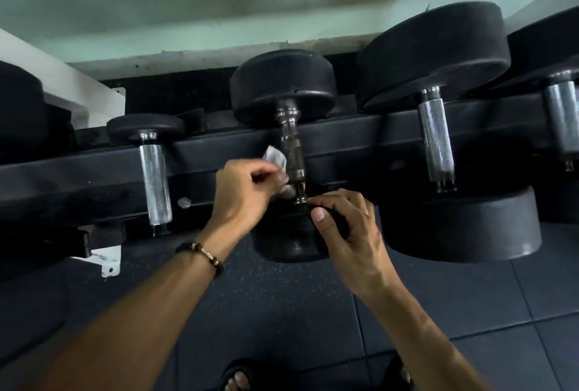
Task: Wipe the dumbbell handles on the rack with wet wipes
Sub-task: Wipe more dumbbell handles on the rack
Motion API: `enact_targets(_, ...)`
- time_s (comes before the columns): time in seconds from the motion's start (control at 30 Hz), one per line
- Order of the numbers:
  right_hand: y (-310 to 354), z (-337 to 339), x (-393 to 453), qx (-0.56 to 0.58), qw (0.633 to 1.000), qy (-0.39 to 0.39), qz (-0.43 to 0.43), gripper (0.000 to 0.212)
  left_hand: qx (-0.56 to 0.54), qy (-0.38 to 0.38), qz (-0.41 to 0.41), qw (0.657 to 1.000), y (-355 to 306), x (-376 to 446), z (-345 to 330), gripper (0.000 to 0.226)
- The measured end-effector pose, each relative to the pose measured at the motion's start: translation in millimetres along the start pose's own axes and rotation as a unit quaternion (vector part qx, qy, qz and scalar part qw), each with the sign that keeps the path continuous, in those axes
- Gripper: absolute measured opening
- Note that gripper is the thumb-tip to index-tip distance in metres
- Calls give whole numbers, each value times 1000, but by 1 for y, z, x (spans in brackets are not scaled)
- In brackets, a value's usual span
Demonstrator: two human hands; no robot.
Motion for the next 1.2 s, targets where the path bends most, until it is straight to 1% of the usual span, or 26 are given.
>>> enact_targets(0.07, 0, 0, 1, -2, 1000, -5, 3, 36, -71, -72, 21, 995, -1, 19, 9, 7)
enact_targets(0.13, 0, 0, 1, -4, 1000, -4, 5, 36, -127, -120, 44, 984, -3, 38, 13, 12)
enact_targets(0.2, -1, 1, 0, -7, 1000, -4, 4, 37, -77, -128, 28, 988, -11, 42, 10, 5)
enact_targets(0.23, -1, 0, 0, -7, 1000, -3, 3, 38, -41, -121, 7, 992, -21, 38, 10, 8)
enact_targets(0.3, 0, 0, 0, -7, 1000, 0, 2, 41, 28, -84, -30, 996, -36, 29, 4, 17)
enact_targets(0.37, -1, 0, 1, -6, 1000, 3, -4, 42, 68, -43, -36, 996, -38, 19, -2, 18)
enact_targets(0.4, -1, 0, 1, -4, 1000, 2, -4, 42, 75, -37, -35, 996, -36, 18, -1, 17)
enact_targets(0.47, -1, 0, 1, -2, 1000, -2, -3, 41, 100, -54, -51, 992, -39, 21, 4, 14)
enact_targets(0.53, -1, 0, 1, 2, 1000, -3, -1, 39, 144, -82, -61, 984, -41, 32, 6, 20)
enact_targets(0.6, -1, -1, 2, 5, 1000, -4, 1, 38, 175, -101, -26, 979, -40, 42, 9, 27)
enact_targets(0.63, -2, -1, 1, 5, 1000, -4, 0, 38, 204, -95, -23, 974, -41, 43, 9, 27)
enact_targets(0.67, -2, -1, 1, 5, 1000, -4, 1, 38, 243, -80, -49, 965, -48, 41, 7, 25)
enact_targets(0.73, -2, -1, 1, 6, 1000, -2, 2, 37, 299, -20, -160, 940, -71, 29, -4, 12)
enact_targets(0.77, -2, -1, 0, 5, 1000, -2, 1, 36, 294, 2, -202, 934, -77, 22, -7, 7)
enact_targets(0.8, -2, 0, 0, 4, 1000, -3, 0, 36, 265, 14, -203, 943, -75, 20, -6, 12)
enact_targets(0.83, -1, 0, 1, 4, 1000, -3, -1, 36, 209, 8, -159, 965, -64, 25, -1, 20)
enact_targets(0.87, -1, -1, 1, 5, 1000, -2, -2, 36, 133, -18, -86, 987, -48, 34, 7, 26)
enact_targets(0.9, 0, -1, 1, 7, 1000, 0, -2, 34, 52, -49, -11, 997, -29, 40, 11, 25)
enact_targets(0.93, 0, 0, 1, 7, 1000, 0, -2, 32, -15, -80, 53, 995, -16, 42, 11, 24)
enact_targets(0.97, 1, 0, 1, 7, 1000, 0, -1, 30, -55, -106, 93, 989, -9, 42, 9, 25)
enact_targets(1.03, 1, -1, 1, 5, 1000, 3, -3, 28, -65, -115, 127, 983, -5, 29, 6, 25)
enact_targets(1.1, 1, -1, 0, 8, 1000, 4, -5, 28, -66, -99, 145, 982, 0, 15, 6, 23)
enact_targets(1.17, 1, 0, 0, 10, 1000, 1, -6, 26, -121, -103, 188, 969, 14, 12, 5, 21)
enact_targets(1.2, 1, 0, 0, 10, 1000, -1, -5, 26, -159, -123, 214, 956, 20, 17, 4, 21)
Point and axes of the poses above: each hand's wrist, its own x-axis towards the middle knuckle, its own z-axis out of the back of the hand, y = z × x, the point moved 10 cm from there along x, towards the middle knuckle, and after that the axes turned 11 degrees about -z, right-handed, at the moved point
